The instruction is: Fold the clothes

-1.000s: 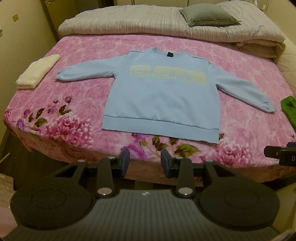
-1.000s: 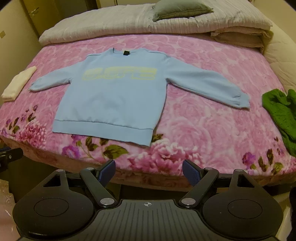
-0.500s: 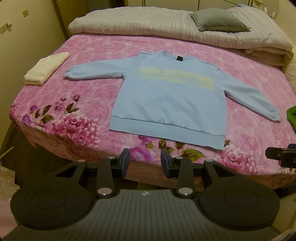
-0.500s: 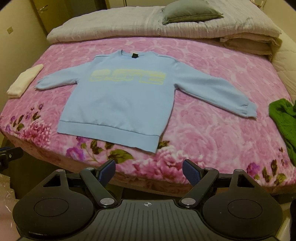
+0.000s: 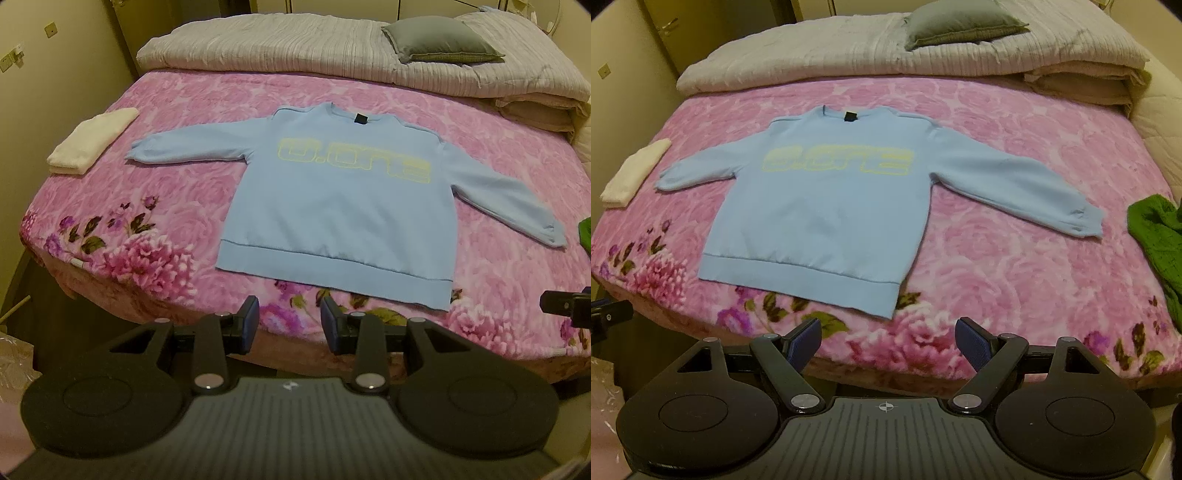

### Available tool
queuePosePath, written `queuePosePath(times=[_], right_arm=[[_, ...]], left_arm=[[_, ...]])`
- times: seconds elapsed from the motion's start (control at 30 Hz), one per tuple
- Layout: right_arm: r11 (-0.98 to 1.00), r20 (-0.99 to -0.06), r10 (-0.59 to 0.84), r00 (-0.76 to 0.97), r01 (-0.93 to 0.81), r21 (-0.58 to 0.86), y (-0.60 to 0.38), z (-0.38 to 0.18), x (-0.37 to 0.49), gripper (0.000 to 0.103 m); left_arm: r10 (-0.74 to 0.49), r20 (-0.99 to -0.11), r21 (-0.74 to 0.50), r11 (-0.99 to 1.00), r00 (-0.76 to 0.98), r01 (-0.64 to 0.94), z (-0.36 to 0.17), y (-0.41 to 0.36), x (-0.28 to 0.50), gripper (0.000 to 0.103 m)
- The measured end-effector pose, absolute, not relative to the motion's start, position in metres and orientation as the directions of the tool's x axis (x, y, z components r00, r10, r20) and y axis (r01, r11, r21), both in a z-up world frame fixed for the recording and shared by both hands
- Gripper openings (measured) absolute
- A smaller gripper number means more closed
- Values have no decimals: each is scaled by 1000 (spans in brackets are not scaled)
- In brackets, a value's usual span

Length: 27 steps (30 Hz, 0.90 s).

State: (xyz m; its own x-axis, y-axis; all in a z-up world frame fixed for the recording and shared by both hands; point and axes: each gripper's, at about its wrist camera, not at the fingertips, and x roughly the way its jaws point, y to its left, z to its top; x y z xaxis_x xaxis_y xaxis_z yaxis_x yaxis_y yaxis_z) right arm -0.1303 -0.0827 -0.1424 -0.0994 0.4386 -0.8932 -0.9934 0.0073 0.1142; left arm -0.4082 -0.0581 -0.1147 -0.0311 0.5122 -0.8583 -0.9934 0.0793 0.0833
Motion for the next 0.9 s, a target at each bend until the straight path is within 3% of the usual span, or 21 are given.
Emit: queuePosePath(times=[0.6, 0.77, 0.9], right_arm=[[8, -893, 439, -97, -994, 112, -4, -157, -143, 83], [62, -846, 511, -154, -975, 215, 35, -160, -148, 83], [124, -776, 580, -248, -914, 385, 70, -167, -143, 83]], left_arm=[[485, -875, 37, 45, -11, -998, -139, 21, -429, 32], [452, -890, -70, 7, 65, -998, -151, 66, -471, 33], [427, -895, -171, -64, 128, -983, -164, 109, -518, 35]])
